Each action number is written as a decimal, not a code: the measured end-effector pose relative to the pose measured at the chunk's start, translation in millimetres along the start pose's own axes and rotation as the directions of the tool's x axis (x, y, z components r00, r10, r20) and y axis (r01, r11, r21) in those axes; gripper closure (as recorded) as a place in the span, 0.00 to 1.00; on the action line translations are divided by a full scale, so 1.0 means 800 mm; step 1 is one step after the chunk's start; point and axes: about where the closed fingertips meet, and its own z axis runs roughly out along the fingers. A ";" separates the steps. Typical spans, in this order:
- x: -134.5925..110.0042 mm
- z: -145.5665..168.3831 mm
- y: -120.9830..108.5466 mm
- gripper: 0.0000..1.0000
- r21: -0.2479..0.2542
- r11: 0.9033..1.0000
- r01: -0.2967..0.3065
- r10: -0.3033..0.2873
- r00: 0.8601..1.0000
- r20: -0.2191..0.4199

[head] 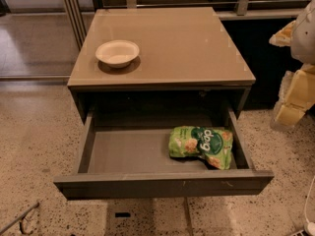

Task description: Pick green rice chip bag from top drawer and place on counter

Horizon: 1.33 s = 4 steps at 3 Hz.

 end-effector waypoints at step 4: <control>0.007 0.101 -0.018 0.10 0.046 0.999 -0.014 0.011 0.998 0.066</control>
Offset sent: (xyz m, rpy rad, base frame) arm 0.0181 -0.0018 -0.0343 0.0102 -0.0280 0.0002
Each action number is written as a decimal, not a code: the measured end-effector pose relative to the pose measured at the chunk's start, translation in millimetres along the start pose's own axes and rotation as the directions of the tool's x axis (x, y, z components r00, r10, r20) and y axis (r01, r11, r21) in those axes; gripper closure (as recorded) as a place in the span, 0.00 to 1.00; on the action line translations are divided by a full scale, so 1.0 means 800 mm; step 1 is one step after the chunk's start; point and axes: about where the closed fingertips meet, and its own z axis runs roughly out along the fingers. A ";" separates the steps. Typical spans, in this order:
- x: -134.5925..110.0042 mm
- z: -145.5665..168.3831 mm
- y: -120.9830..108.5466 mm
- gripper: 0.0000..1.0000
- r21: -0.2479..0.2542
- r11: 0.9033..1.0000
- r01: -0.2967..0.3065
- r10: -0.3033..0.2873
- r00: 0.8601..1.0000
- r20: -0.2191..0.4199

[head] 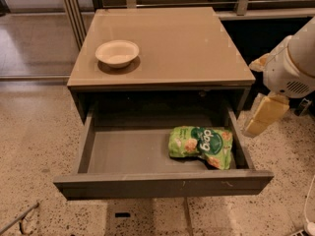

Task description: Pick green rice chip bag from top drawer and place on counter

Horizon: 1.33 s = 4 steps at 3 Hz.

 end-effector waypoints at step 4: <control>-0.010 0.188 0.008 0.05 -0.119 0.992 -0.030 0.034 0.999 0.036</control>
Offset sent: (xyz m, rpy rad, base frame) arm 0.0496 0.0263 -0.1195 0.0458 0.0677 0.0104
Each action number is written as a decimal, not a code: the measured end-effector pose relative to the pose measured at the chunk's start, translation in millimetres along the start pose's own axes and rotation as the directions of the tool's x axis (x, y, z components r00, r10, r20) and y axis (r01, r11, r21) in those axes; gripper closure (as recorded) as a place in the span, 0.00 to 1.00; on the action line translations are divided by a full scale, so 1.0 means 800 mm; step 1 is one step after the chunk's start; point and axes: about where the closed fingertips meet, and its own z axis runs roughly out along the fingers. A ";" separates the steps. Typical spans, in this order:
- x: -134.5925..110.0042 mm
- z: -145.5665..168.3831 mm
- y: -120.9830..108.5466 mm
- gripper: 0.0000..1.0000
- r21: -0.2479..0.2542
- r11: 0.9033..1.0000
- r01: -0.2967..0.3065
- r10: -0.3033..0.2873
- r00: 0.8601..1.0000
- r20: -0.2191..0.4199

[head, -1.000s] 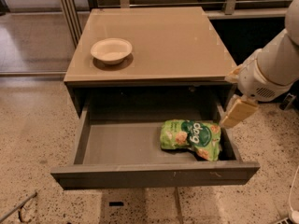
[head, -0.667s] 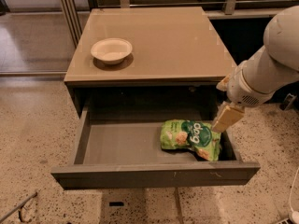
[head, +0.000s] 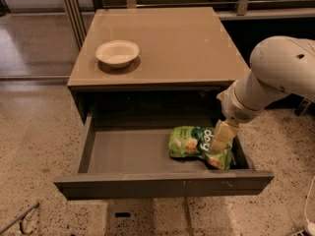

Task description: Pick green rice chip bag from top drawer and place on counter

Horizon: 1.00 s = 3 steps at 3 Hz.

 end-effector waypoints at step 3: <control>0.002 0.026 0.000 0.12 0.009 1.000 -0.008 0.008 1.000 0.028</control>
Offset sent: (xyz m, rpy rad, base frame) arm 0.0013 0.0009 -0.0083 0.0101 -0.0031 -0.0015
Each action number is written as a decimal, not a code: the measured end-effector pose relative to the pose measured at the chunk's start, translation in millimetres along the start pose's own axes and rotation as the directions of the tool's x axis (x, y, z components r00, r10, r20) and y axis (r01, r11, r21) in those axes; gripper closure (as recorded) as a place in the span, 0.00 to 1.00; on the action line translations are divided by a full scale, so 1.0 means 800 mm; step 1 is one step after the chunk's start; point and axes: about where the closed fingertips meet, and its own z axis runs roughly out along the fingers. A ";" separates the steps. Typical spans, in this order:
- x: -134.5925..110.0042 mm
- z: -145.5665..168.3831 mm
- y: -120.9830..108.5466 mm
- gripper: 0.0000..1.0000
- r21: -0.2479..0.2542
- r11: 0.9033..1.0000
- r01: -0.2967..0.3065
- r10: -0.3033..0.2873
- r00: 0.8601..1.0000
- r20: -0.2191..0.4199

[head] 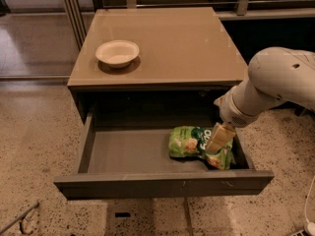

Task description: Pick green rice chip bag from top drawer and place on counter

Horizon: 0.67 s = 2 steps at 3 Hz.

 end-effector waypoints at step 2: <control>0.009 0.091 -0.004 0.09 0.009 0.999 -0.031 0.030 0.999 0.044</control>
Offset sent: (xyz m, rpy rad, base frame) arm 0.0368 0.0168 -0.1119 0.0770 -0.0166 -0.0527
